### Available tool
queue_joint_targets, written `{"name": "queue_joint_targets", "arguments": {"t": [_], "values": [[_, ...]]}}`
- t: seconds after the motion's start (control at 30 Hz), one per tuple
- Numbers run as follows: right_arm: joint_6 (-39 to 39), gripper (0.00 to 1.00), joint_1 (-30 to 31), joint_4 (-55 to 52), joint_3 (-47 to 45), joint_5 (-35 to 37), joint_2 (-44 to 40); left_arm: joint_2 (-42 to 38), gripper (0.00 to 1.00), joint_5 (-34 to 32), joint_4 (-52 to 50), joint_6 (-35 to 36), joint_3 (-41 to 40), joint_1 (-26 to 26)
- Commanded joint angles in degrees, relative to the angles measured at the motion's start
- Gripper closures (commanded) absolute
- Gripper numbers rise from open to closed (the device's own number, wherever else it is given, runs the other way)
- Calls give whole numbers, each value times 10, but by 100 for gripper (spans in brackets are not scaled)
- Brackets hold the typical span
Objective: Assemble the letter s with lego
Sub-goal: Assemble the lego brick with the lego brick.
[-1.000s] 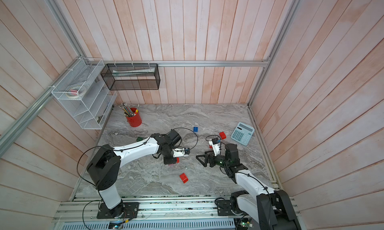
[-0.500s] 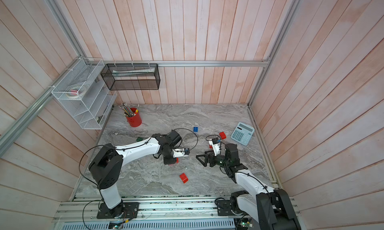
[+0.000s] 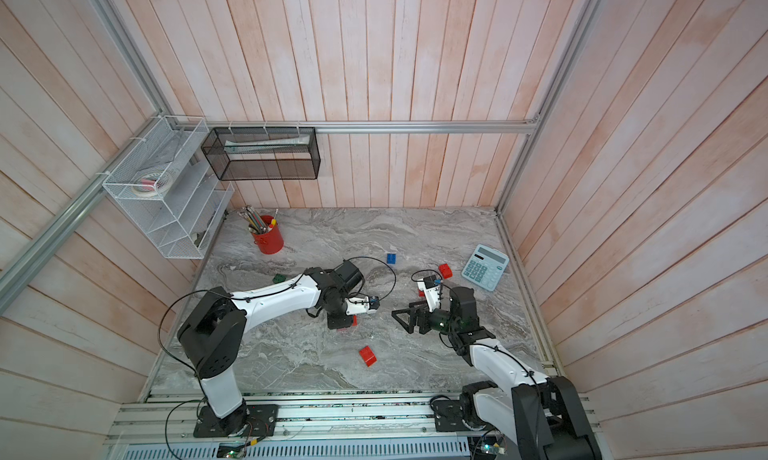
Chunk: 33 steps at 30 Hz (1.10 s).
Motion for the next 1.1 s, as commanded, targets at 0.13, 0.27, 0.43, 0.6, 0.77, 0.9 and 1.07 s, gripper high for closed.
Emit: {"name": "queue_joint_targets", "arguments": {"t": [0.13, 0.27, 0.43, 0.6, 0.77, 0.9, 1.07], "values": [[5, 2, -3, 13, -10, -12, 2, 26, 72, -22, -25, -13, -7, 4], [5, 2, -3, 14, -10, -12, 2, 19, 72, -16, -18, -12, -10, 5], [6, 2, -3, 13, -9, -12, 2, 27, 72, 1, -5, -9, -18, 5], [5, 2, -4, 10, -9, -11, 0, 35, 72, 6, 2, -16, -17, 5], [5, 2, -3, 11, -6, -11, 2, 47, 73, -7, 7, -25, -26, 2], [5, 2, -3, 10, -5, -12, 3, 53, 74, -12, 11, -29, -31, 2], [5, 2, -3, 7, -4, -12, -1, 68, 74, -19, 8, -27, -42, 1]]}}
